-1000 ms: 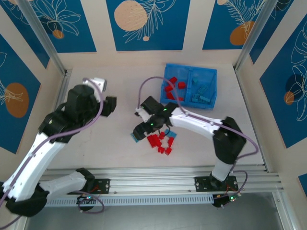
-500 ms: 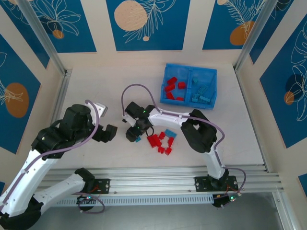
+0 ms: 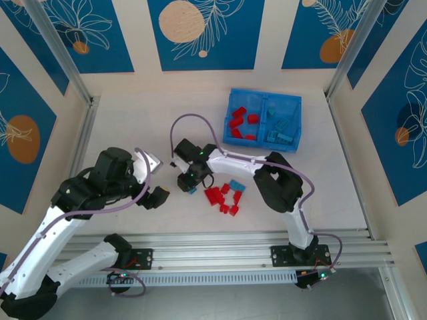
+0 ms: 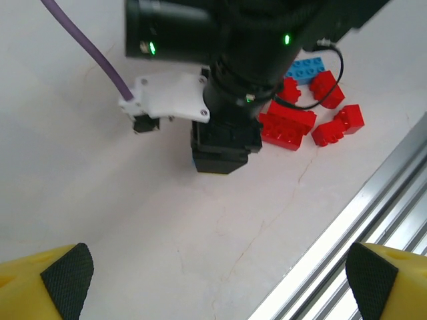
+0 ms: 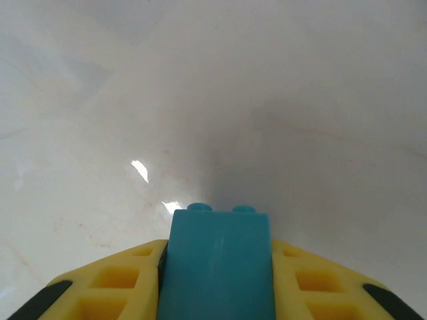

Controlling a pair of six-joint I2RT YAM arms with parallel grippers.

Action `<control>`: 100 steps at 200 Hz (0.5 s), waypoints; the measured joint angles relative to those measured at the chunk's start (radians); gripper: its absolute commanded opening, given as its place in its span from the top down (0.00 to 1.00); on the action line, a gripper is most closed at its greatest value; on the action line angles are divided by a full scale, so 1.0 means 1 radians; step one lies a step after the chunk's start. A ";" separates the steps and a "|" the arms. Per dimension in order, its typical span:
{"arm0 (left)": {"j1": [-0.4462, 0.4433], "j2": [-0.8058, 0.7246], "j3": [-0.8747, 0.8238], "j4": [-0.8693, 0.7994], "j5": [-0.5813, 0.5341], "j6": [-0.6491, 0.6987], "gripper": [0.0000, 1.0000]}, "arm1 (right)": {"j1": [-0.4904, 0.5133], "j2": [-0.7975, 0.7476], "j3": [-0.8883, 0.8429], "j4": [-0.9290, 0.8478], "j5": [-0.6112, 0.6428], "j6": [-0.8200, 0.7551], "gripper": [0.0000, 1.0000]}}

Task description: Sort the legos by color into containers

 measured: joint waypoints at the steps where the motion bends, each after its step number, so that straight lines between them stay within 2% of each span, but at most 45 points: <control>1: 0.000 0.002 0.000 0.002 0.003 0.003 0.00 | -0.001 -0.003 -0.001 0.000 0.000 0.000 0.77; 55: 0.000 0.115 -0.001 0.190 0.103 0.079 0.00 | -0.150 -0.315 -0.103 0.025 0.031 0.055 0.77; 100: 0.000 0.220 -0.001 0.365 0.112 0.055 0.00 | -0.353 -0.503 -0.167 0.037 0.098 0.095 0.78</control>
